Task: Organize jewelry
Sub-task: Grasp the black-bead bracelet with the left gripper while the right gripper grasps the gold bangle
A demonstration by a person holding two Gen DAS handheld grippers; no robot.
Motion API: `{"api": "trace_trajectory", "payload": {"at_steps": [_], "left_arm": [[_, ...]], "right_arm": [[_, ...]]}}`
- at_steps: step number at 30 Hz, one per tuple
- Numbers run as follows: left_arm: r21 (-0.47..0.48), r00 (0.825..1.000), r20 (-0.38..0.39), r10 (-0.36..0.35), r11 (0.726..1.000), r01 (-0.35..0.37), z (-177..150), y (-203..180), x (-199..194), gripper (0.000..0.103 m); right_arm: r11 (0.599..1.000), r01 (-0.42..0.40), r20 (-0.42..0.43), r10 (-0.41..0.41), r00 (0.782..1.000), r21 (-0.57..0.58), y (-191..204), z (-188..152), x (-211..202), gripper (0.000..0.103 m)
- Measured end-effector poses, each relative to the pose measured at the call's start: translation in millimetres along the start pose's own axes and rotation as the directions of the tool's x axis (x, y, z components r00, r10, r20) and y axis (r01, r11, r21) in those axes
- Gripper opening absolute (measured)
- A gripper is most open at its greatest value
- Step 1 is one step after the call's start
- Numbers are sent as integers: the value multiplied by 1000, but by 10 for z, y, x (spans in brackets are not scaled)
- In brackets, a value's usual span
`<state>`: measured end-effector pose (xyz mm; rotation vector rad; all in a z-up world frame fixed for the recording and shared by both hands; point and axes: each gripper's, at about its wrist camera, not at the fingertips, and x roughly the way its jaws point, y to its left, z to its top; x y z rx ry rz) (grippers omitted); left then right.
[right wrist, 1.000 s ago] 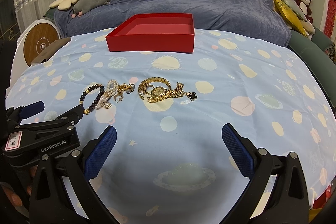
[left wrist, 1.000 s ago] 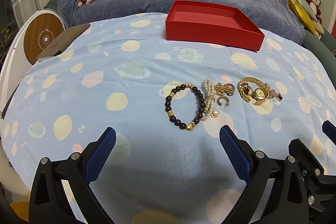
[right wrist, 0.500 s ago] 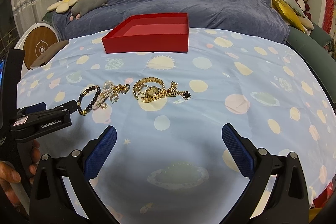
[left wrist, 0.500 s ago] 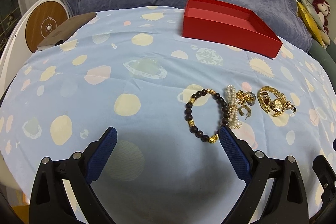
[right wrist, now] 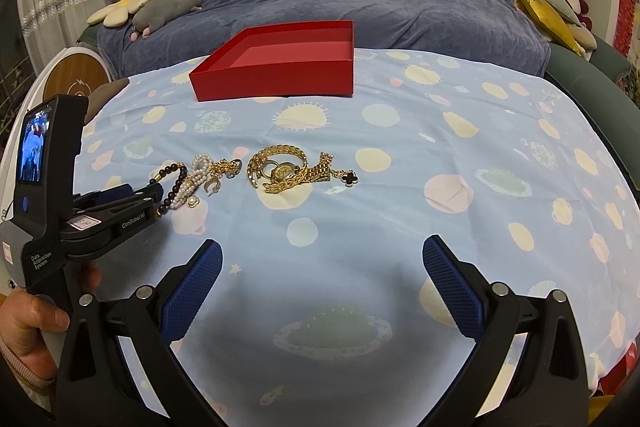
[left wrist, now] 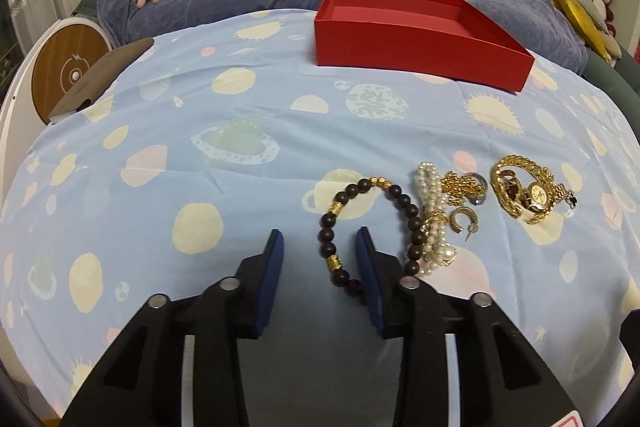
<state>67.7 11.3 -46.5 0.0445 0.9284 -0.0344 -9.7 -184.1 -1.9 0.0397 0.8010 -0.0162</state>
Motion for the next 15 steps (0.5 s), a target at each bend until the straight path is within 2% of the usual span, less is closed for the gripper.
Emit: {"api": "trace_trajectory", "payload": {"at_steps": [1,3,8,15], "left_arm": [[7,1000,1,-2,1000,2,2,-17,-1,15],[5,1000,-3,-21,1000,21,18,-25,-1,6],[-37,996,-11,-87,996,86,48,22,-62,5],[-70,985,66,-161,984,165,159,125,-440,5]], "right_arm": [[1000,-1,-4,1,1000,4,-11,-4,10,98],[1000,-3,-10,3,1000,12,-28,-5,28,98],[1000,-5,-10,5,1000,17,-37,-6,38,98],[999,-34,-60,35,998,14,0,7,128,98]]}}
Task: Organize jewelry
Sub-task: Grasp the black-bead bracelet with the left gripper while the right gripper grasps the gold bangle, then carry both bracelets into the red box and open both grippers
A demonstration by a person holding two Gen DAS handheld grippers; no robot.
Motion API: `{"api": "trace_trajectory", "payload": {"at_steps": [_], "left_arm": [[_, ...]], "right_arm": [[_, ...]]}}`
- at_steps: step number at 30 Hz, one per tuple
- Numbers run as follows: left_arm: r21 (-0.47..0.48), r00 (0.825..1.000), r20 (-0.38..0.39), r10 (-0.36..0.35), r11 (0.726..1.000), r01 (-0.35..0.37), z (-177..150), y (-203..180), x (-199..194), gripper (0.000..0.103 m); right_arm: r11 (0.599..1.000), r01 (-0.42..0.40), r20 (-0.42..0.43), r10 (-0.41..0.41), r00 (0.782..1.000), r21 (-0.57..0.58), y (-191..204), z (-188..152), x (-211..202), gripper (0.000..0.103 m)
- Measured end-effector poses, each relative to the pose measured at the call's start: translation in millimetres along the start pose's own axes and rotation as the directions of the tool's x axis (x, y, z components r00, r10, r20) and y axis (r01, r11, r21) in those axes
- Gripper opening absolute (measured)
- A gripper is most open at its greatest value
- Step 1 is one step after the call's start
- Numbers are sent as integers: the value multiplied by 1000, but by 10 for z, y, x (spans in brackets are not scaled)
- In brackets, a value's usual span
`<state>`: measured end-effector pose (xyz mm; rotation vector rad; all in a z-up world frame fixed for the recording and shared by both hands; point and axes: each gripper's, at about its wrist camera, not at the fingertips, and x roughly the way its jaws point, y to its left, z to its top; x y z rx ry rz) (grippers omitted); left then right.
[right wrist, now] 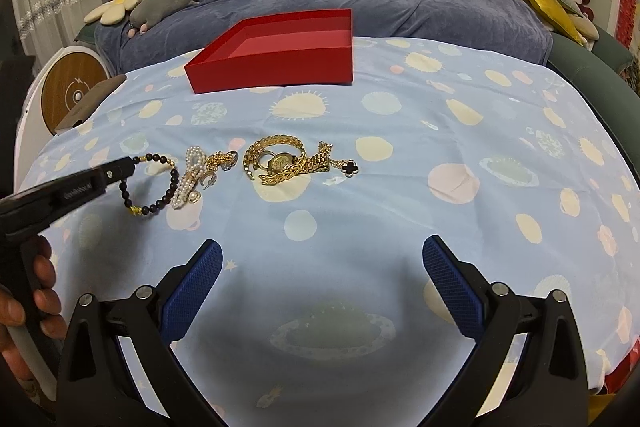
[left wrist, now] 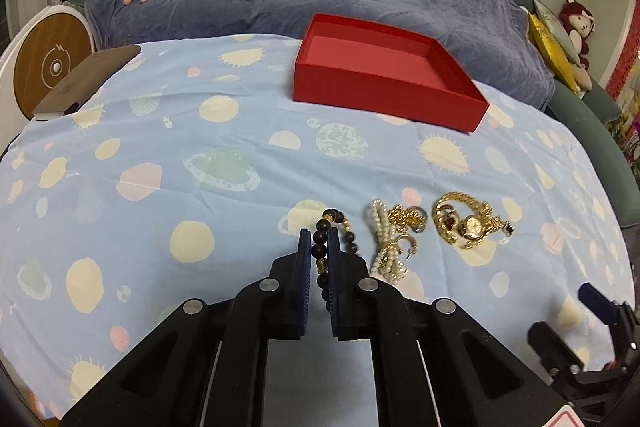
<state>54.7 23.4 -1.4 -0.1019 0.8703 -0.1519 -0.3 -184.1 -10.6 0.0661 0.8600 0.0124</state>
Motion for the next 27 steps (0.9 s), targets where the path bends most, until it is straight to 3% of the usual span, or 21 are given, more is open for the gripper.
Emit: {"api": "trace_trajectory", "payload": {"at_steps": [5,10,15,20,22,27], "left_arm": [[-16,999,25,-43,999,44,92,48,-156,5],[-37,998,27,-59,998,60,133,118,-183,5],[-38,998,19,-54,998,55,140,135,-147,5],[-22,999,5,-51,998,51,122,104,-87,5],[-23,998,-5,-58,998,58,114,104,-59,5],[-27,998,-17,-64,998,64,95,97,-29,5]], "right_arm": [[1000,-23,-23,23,999,-13,68,265,30,98],[995,16,-11,-17,1000,-94,140,673,169,96],[993,-23,-35,19,999,-118,143,861,523,59],[992,-68,-81,59,995,-107,155,828,777,45],[989,-66,-94,54,994,-134,200,791,833,43],[987,-57,-116,39,992,-153,199,775,935,27]]}}
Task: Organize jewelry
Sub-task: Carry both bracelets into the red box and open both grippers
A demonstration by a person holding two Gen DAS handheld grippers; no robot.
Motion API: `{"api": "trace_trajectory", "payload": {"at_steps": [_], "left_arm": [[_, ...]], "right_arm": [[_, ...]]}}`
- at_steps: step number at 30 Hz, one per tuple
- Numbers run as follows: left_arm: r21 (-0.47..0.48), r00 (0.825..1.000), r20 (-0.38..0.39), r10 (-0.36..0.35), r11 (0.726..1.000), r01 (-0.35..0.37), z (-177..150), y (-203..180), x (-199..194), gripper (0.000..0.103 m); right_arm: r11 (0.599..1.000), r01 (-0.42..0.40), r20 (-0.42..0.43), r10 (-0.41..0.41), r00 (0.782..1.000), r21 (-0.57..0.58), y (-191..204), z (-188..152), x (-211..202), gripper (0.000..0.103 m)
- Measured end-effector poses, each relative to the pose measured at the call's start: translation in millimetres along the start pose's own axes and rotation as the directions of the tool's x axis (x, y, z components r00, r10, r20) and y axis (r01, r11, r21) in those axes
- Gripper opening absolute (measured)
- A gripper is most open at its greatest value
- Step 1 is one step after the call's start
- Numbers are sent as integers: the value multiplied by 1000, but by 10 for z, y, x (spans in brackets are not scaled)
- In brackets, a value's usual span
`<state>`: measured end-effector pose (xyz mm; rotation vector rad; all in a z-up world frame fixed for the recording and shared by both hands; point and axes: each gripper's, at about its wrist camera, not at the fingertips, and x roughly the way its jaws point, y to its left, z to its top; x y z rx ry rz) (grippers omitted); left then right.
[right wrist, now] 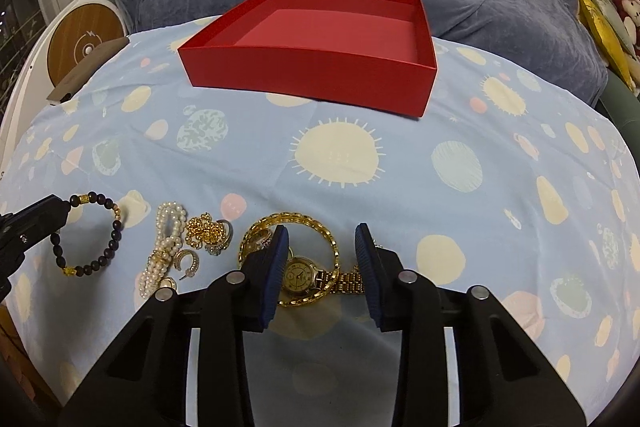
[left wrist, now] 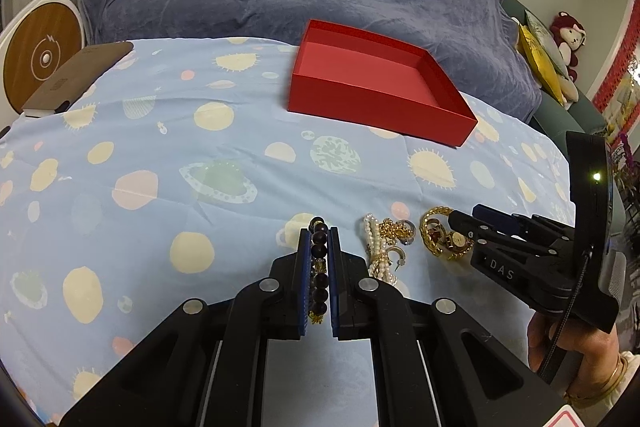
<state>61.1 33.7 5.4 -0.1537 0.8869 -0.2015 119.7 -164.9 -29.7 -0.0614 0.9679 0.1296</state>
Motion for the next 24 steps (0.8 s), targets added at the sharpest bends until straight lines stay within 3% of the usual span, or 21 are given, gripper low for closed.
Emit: {"api": "trace_trajectory", "payload": {"at_steps": [4,5,10,20,24], "left_arm": [[2,1000,-3,1,1000,-1,-17,2,1,5],[2,1000,-4,1,1000,-1,-18,4,3,5],[1,1000,-2,8,1000,-8,-22,13,11,5],[-6,1000,17,-10,1000,10,34,-25,-52,5],[-10,999,45,-24,1000,24,201,-90,-147,5]], "right_arm": [[1000,4,-8,-5,1000,-4,-20,-5,76,17],[1000,4,-14,-4,1000,-4,-25,-16,95,11],[1000,6,-1,-6,1000,-26,11,-57,53,4],[999,-42,110,40,993,14,-148,-51,-395,4],[997,-65,142,58,988,47,-254,17,-577,4]]}}
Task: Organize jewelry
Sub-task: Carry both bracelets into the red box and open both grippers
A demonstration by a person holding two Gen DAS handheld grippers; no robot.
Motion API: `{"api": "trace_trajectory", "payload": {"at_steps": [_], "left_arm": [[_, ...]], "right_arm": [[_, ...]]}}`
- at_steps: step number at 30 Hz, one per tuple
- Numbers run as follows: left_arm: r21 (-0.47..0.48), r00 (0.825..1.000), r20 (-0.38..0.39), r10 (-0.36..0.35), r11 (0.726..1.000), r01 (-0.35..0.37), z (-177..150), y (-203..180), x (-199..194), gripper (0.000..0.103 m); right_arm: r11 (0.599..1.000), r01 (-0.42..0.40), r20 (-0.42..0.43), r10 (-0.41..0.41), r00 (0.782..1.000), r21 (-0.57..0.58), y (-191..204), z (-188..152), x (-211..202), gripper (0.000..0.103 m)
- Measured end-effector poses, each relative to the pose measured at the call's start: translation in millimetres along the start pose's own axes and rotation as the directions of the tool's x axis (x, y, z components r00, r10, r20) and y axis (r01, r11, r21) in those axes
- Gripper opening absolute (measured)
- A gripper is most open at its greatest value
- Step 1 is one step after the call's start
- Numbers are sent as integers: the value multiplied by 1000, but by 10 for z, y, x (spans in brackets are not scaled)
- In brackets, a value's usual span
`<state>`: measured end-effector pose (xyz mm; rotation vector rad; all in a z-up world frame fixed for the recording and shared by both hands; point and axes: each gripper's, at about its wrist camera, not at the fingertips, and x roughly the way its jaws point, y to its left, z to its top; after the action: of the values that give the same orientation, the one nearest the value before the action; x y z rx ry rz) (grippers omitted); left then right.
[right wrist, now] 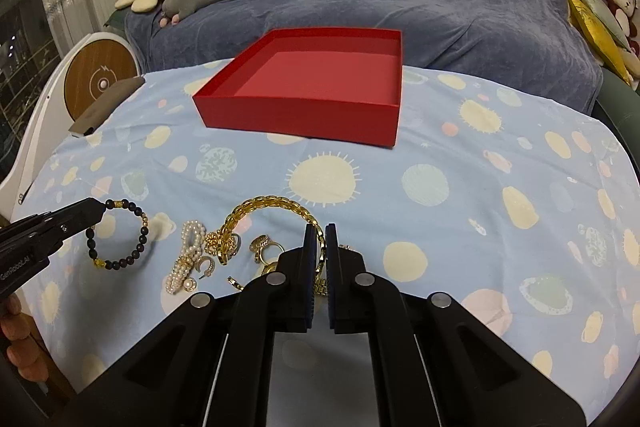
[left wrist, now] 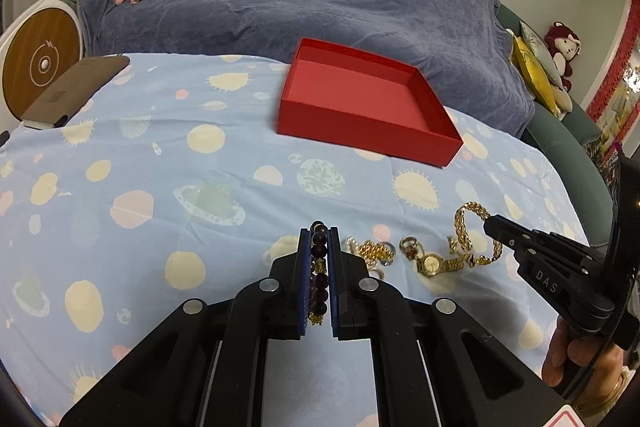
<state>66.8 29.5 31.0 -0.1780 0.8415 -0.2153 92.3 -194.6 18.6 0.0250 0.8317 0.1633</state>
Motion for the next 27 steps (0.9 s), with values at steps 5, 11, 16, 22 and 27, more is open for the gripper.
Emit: {"api": "trace_trajectory", "payload": {"at_steps": [5,11,16,22,27], "left_arm": [[31,997,47,-56,998,54,510,-133,-145,5],[109,988,142,-55,993,39,1376,-356,-49,5],[121,988,147,-48,992,30,1947,-372,409,5],[118,997,70,-29,993,20,2366,-335,1202,5],[112,1000,18,8,994,-10,2530,-282,1818,5]], "right_arm": [[999,-21,47,20,999,30,-95,360,-143,4],[999,-10,94,5,996,50,-258,1117,31,4],[998,17,104,-22,994,57,-371,1672,422,4],[994,32,36,-36,999,100,-550,2092,1156,4],[993,60,-25,-58,998,100,-601,2195,1654,4]]}}
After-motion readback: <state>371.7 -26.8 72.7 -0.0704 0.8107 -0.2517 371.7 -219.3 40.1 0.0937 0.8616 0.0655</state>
